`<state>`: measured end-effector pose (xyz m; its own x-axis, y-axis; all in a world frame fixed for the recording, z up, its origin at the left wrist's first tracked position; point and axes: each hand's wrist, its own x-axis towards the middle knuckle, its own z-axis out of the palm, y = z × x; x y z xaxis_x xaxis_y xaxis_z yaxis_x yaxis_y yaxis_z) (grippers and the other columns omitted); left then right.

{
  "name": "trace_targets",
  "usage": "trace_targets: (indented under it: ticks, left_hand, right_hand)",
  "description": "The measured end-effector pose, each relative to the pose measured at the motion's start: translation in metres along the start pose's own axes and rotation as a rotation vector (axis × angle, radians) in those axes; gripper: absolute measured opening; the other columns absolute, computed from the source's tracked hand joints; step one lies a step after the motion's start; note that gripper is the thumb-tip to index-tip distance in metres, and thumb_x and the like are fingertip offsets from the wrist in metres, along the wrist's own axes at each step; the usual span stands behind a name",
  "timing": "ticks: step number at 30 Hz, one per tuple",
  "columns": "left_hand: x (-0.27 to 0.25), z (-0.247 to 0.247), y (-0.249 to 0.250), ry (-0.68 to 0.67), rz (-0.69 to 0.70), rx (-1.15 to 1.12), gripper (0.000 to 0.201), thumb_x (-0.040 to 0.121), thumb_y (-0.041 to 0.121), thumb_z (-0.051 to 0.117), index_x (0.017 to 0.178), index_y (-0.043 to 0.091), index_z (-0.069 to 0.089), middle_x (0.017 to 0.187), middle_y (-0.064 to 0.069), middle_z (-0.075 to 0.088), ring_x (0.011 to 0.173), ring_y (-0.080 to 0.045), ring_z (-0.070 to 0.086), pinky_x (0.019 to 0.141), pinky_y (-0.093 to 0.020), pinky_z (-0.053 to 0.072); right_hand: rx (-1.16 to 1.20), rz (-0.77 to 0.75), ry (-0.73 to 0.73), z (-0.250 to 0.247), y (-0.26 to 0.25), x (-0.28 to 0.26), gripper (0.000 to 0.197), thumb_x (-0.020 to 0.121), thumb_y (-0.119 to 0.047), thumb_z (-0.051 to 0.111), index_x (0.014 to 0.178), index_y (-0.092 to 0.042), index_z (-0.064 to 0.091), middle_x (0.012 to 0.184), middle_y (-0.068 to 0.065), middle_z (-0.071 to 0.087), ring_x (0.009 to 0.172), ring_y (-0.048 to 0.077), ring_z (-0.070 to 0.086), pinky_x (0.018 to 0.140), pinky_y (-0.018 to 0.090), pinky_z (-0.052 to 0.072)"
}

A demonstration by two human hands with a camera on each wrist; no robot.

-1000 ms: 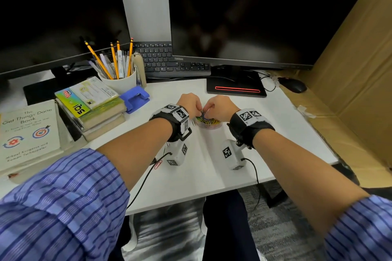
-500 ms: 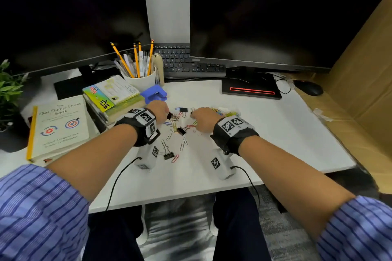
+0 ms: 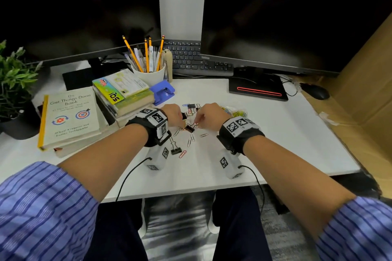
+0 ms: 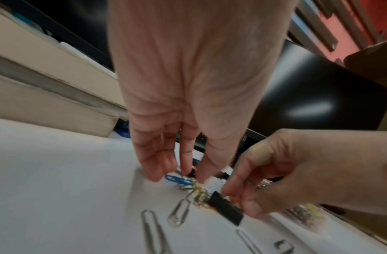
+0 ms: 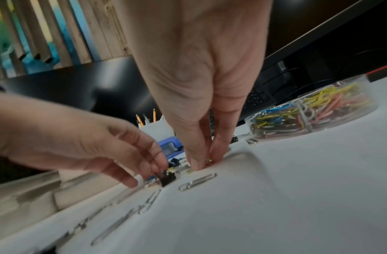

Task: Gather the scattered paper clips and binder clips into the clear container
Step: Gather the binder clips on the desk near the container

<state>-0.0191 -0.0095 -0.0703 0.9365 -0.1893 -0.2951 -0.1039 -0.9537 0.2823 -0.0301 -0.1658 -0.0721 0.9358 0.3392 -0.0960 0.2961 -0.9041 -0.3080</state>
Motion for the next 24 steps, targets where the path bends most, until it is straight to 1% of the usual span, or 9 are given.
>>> trace_targets:
  ticks: [3,6,9,12,15,17,18,20,24]
  left_hand:
    - [0.002,0.004,0.004,0.011,0.032,0.046,0.031,0.08,0.022,0.072,0.106,0.01,0.062,0.11,-0.009,0.058,0.104,-0.023,0.056,0.087,-0.029,0.044]
    - [0.003,0.008,0.009,0.042,0.043,0.076,0.037,0.08,0.018,0.071,0.114,0.004,0.065,0.121,-0.009,0.063,0.106,-0.023,0.059,0.093,-0.03,0.047]
    - [0.003,0.009,0.016,0.035,0.042,0.081,0.032,0.081,0.016,0.07,0.111,0.004,0.068,0.119,-0.011,0.066,0.107,-0.025,0.062,0.092,-0.029,0.048]
    - [0.003,0.008,0.02,0.014,0.05,0.099,0.031,0.082,0.014,0.068,0.111,0.002,0.067,0.117,-0.013,0.067,0.108,-0.027,0.063,0.092,-0.031,0.05]
    - [-0.001,0.005,0.025,-0.009,0.057,0.12,0.007,0.083,0.013,0.068,0.087,0.008,0.068,0.117,-0.014,0.068,0.099,-0.024,0.063,0.094,-0.032,0.05]
    - [0.003,0.007,0.024,-0.004,0.065,0.159,0.026,0.083,0.014,0.067,0.063,0.018,0.051,0.118,-0.014,0.067,0.088,-0.019,0.055,0.093,-0.032,0.05]
    - [0.002,0.008,0.024,0.002,0.065,0.145,0.026,0.084,0.014,0.066,0.063,0.018,0.05,0.117,-0.014,0.067,0.086,-0.019,0.053,0.092,-0.032,0.05]
    - [-0.001,0.007,0.026,0.006,0.054,0.122,0.006,0.085,0.016,0.064,0.082,0.011,0.064,0.117,-0.013,0.067,0.088,-0.02,0.055,0.091,-0.031,0.051]
    - [0.002,0.013,0.027,0.032,0.081,0.086,0.026,0.088,0.009,0.055,0.111,0.001,0.065,0.118,-0.014,0.066,0.109,-0.027,0.062,0.093,-0.032,0.051]
  right_hand:
    - [-0.027,0.06,-0.02,0.002,-0.005,0.007,0.018,0.084,-0.005,0.061,0.093,-0.01,0.075,0.105,0.005,0.071,0.101,0.021,0.064,0.088,0.026,0.051]
    - [-0.082,0.116,-0.062,0.004,-0.01,0.009,0.019,0.087,-0.008,0.055,0.098,-0.007,0.071,0.109,0.01,0.068,0.102,0.027,0.064,0.089,0.035,0.054]
    - [-0.133,0.146,-0.107,0.002,-0.011,0.007,0.021,0.091,-0.011,0.051,0.107,-0.003,0.062,0.107,0.013,0.064,0.092,0.029,0.062,0.078,0.032,0.053]
    - [-0.229,0.158,-0.191,0.0,-0.012,0.004,0.016,0.09,-0.016,0.052,0.1,-0.005,0.057,0.092,0.01,0.056,0.08,0.026,0.055,0.068,0.029,0.044]
    - [-0.232,0.164,-0.257,-0.003,-0.013,0.002,0.013,0.089,-0.019,0.055,0.083,-0.008,0.053,0.083,0.007,0.054,0.08,0.025,0.054,0.069,0.028,0.043]
    - [-0.204,0.15,-0.27,-0.005,-0.01,0.002,0.015,0.088,-0.018,0.056,0.091,-0.004,0.062,0.091,0.009,0.061,0.087,0.027,0.058,0.073,0.03,0.047]
    - [-0.191,0.146,-0.268,-0.005,-0.009,0.001,0.021,0.087,-0.018,0.057,0.1,-0.003,0.064,0.1,0.011,0.065,0.093,0.028,0.061,0.077,0.031,0.05]
    - [-0.182,0.125,-0.245,-0.007,-0.006,-0.003,0.026,0.087,-0.017,0.057,0.106,-0.002,0.065,0.11,0.013,0.066,0.094,0.027,0.062,0.08,0.032,0.051]
    - [-0.189,0.115,-0.224,-0.013,-0.004,-0.008,0.013,0.084,-0.017,0.06,0.087,-0.005,0.062,0.102,0.016,0.069,0.079,0.024,0.059,0.076,0.031,0.051]
